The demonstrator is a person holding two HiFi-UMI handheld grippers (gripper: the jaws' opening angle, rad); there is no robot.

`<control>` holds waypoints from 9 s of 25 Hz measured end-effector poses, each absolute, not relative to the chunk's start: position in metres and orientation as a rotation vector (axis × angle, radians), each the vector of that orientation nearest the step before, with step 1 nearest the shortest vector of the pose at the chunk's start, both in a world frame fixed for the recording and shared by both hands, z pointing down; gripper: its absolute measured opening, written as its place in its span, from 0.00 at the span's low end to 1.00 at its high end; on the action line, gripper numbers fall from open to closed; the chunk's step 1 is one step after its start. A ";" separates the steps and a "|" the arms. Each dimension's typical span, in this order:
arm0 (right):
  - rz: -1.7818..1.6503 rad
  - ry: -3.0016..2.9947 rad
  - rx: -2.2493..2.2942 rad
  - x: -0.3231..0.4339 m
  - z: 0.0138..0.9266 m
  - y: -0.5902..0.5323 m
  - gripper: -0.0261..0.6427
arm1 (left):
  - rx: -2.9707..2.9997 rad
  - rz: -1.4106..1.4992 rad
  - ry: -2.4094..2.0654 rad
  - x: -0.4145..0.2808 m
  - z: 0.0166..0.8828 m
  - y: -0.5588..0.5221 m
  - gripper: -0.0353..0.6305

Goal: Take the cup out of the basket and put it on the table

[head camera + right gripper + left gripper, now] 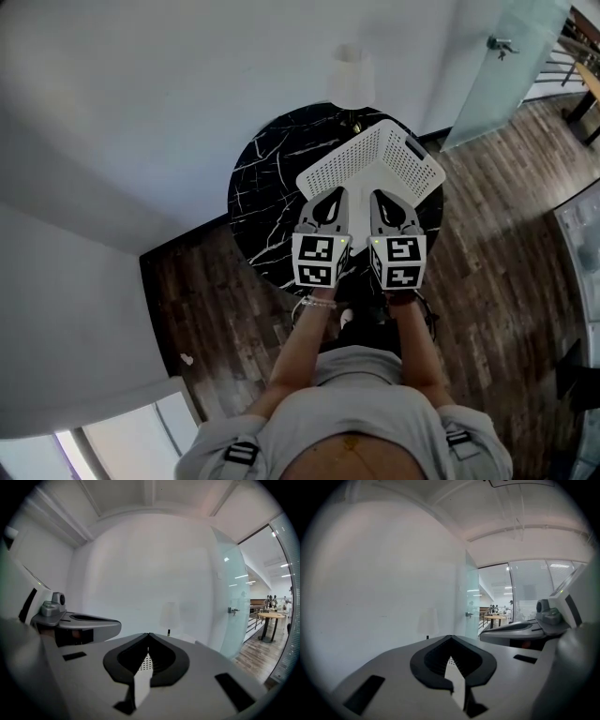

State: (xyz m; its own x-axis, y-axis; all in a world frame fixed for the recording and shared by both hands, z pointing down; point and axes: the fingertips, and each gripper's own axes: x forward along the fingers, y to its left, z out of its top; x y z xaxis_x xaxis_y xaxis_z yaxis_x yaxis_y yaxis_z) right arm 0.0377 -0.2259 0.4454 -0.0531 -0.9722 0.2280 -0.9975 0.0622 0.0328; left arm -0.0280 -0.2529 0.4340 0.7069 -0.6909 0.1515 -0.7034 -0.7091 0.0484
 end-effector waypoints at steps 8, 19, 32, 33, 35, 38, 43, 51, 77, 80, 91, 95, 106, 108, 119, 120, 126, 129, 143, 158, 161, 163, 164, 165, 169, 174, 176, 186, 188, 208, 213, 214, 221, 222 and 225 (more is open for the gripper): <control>0.233 -2.157 1.988 0.048 0.456 -0.247 0.05 | 2.777 0.212 -1.170 -0.018 0.443 -0.273 0.06; 0.323 -2.169 1.918 0.084 0.479 -0.283 0.05 | 2.718 0.267 -1.195 0.012 0.460 -0.308 0.06; 0.365 -2.238 1.761 0.099 0.496 -0.326 0.05 | 2.650 0.330 -1.255 0.032 0.476 -0.341 0.06; 0.366 -2.241 1.748 0.099 0.498 -0.329 0.05 | 2.646 0.336 -1.259 0.032 0.477 -0.343 0.06; 0.369 -2.247 1.727 0.100 0.501 -0.335 0.05 | 2.639 0.351 -1.268 0.032 0.480 -0.346 0.06; 0.385 -2.256 1.703 0.103 0.506 -0.343 0.05 | 2.620 0.376 -1.276 0.032 0.487 -0.351 0.06; 0.391 -2.259 1.663 0.104 0.514 -0.354 0.05 | 2.592 0.405 -1.294 0.031 0.499 -0.357 0.06; 0.369 -2.238 1.568 0.103 0.531 -0.365 0.05 | 2.546 0.438 -1.304 0.032 0.517 -0.367 0.06; 0.386 -2.212 0.817 0.073 0.602 -0.363 0.06 | 2.451 0.407 -1.300 0.036 0.535 -0.405 0.06; 0.370 -2.186 0.753 0.071 0.606 -0.361 0.12 | 2.444 0.411 -1.297 0.036 0.537 -0.408 0.06; 0.425 -2.113 0.527 0.072 0.639 -0.349 0.17 | 2.401 0.396 -1.291 0.035 0.547 -0.418 0.06; 0.443 -2.068 0.474 0.074 0.649 -0.344 0.18 | 2.395 0.400 -1.285 0.036 0.551 -0.419 0.06; 0.464 -1.976 0.390 0.073 0.674 -0.339 0.18 | 2.372 0.408 -1.272 0.035 0.560 -0.425 0.06; 0.465 -1.971 0.384 0.072 0.678 -0.338 0.18 | 2.369 0.408 -1.269 0.034 0.562 -0.425 0.06; 0.502 -1.966 0.383 0.073 0.697 -0.342 0.18 | 2.359 0.433 -1.249 0.036 0.573 -0.427 0.06; 0.503 -1.967 0.383 0.072 0.699 -0.342 0.18 | 2.360 0.435 -1.247 0.036 0.574 -0.427 0.06; 0.521 -1.954 0.368 0.068 0.697 -0.339 0.18 | 2.357 0.442 -1.239 0.037 0.577 -0.426 0.06; 0.525 -1.934 0.359 0.068 0.700 -0.336 0.18 | 2.355 0.442 -1.236 0.037 0.579 -0.426 0.06; 0.459 -1.910 0.396 0.076 0.702 -0.343 0.13 | 2.349 0.431 -1.235 0.037 0.580 -0.425 0.06; 0.477 -1.919 0.435 0.088 0.701 -0.346 0.10 | 2.348 0.423 -1.238 0.036 0.579 -0.425 0.06; 0.471 -1.925 0.436 0.087 0.700 -0.347 0.10 | 2.347 0.418 -1.239 0.036 0.578 -0.425 0.06; 0.469 -1.928 0.437 0.087 0.700 -0.347 0.09 | 2.346 0.418 -1.239 0.036 0.578 -0.425 0.06; 0.470 -1.932 0.437 0.086 0.700 -0.347 0.09 | 2.346 0.417 -1.239 0.036 0.578 -0.425 0.06; 0.472 -1.937 0.437 0.086 0.699 -0.347 0.09 | 2.346 0.417 -1.240 0.036 0.578 -0.425 0.06; 0.481 -1.959 0.450 0.084 0.695 -0.349 0.09 | 2.346 0.416 -1.241 0.036 0.579 -0.425 0.06; 0.484 -1.973 0.469 0.085 0.688 -0.352 0.09 | 2.353 0.417 -1.239 0.036 0.576 -0.426 0.06; 0.485 -1.980 0.472 0.084 0.685 -0.353 0.09 | 2.357 0.418 -1.239 0.036 0.575 -0.426 0.06; 0.458 -2.044 0.526 0.083 0.662 -0.358 0.09 | 2.387 0.406 -1.249 0.037 0.562 -0.425 0.06; 0.452 -2.048 0.536 0.083 0.655 -0.358 0.09 | 2.391 0.395 -1.253 0.036 0.558 -0.425 0.06; 0.370 -2.127 0.644 0.088 0.600 -0.351 0.09 | 2.435 0.369 -1.274 0.036 0.534 -0.408 0.06; 0.338 -2.140 0.666 0.089 0.586 -0.352 0.09 | 2.439 0.364 -1.281 0.035 0.530 -0.405 0.06; 0.340 -2.140 0.667 0.089 0.583 -0.350 0.09 | 2.440 0.363 -1.283 0.034 0.530 -0.405 0.06; 0.334 -2.159 0.683 0.089 0.569 -0.348 0.09 | 2.447 0.354 -1.289 0.034 0.525 -0.403 0.06; 0.331 -2.160 0.687 0.089 0.568 -0.347 0.09 | 2.448 0.353 -1.289 0.034 0.525 -0.402 0.06; 0.315 -2.157 0.702 0.090 0.566 -0.349 0.09 | 2.448 0.349 -1.292 0.032 0.523 -0.402 0.06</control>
